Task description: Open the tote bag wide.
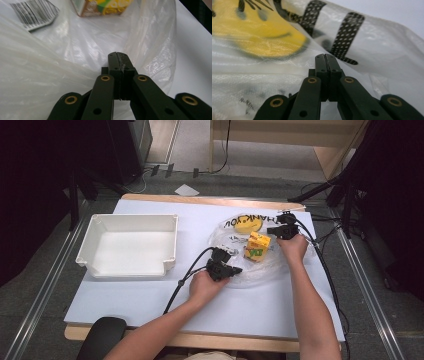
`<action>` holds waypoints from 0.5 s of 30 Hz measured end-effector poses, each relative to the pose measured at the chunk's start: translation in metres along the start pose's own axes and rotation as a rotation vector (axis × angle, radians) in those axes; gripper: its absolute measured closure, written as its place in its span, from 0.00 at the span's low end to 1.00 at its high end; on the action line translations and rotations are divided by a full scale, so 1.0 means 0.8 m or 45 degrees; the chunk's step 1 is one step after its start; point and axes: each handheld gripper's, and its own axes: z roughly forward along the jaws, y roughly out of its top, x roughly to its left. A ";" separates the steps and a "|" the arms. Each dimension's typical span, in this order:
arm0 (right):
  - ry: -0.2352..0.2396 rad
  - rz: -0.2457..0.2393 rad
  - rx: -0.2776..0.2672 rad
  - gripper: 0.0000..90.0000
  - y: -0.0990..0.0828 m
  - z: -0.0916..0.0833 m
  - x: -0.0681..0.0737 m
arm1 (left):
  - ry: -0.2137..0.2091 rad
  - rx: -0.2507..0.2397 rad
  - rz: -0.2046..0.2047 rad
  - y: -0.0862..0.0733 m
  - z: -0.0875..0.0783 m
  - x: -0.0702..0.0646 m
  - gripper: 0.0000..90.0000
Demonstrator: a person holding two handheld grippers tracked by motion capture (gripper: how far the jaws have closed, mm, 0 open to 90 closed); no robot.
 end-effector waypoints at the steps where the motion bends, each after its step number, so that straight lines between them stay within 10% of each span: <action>1: 0.000 0.000 0.000 1.00 0.000 0.000 0.000 | 0.000 0.000 0.000 0.000 0.000 0.000 1.00; 15: -0.098 0.036 -0.008 1.00 0.024 0.015 -0.008 | -0.034 0.060 0.054 -0.028 -0.021 -0.015 1.00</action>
